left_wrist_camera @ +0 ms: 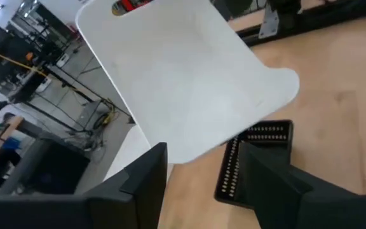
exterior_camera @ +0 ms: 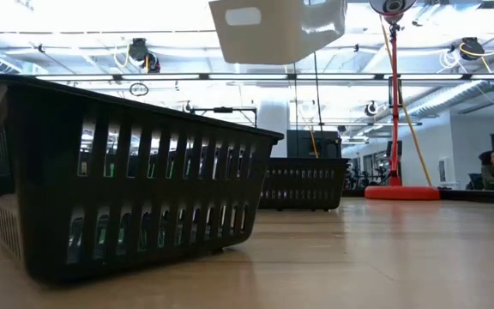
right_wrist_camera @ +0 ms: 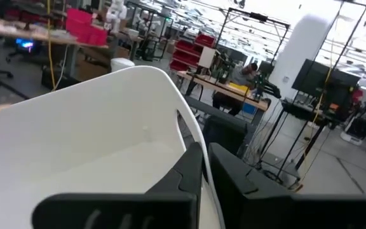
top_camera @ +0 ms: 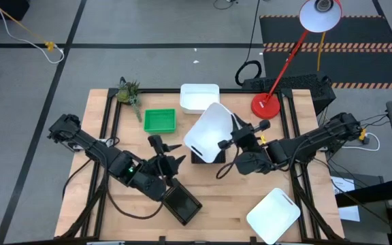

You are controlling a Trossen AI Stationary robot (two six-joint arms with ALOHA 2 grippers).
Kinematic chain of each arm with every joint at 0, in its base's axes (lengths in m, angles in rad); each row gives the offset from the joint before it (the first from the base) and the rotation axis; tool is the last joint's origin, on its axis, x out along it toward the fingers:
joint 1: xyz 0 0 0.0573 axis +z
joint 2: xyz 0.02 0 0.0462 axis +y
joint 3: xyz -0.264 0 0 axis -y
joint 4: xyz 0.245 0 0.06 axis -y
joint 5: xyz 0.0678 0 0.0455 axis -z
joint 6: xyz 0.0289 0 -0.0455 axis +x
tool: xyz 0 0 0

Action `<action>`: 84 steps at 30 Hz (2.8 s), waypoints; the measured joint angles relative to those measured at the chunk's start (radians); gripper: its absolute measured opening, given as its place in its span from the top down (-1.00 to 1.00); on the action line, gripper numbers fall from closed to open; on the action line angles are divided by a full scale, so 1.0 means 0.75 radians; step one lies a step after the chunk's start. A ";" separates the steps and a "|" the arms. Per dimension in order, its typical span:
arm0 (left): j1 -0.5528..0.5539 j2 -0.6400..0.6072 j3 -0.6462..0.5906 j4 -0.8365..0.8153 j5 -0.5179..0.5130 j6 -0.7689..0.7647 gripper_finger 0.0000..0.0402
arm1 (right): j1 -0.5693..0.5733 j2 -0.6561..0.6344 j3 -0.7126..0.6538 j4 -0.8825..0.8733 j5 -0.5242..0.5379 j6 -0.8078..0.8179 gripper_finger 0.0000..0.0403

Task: Stack baskets by color
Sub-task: Stack the left white bin on the top white bin

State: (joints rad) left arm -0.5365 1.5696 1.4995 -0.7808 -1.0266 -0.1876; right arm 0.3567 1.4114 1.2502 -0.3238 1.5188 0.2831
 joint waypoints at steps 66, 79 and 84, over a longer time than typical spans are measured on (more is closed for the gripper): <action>0.079 0.000 -0.319 -0.012 0.423 0.914 0.96 | 0.282 0.010 -0.096 0.207 -0.934 -0.944 -0.04; 0.057 0.000 -0.319 0.040 0.502 1.096 0.97 | 0.129 0.236 0.042 -0.017 -1.150 -0.953 0.16; 0.046 0.001 -0.319 0.040 0.507 1.101 0.94 | 0.091 0.299 0.042 -0.028 -1.092 -1.045 0.16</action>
State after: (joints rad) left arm -0.5023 1.5700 1.2602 -0.7509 -0.6467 0.6382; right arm 0.4249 1.6356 1.2819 -0.3451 0.6999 -0.5009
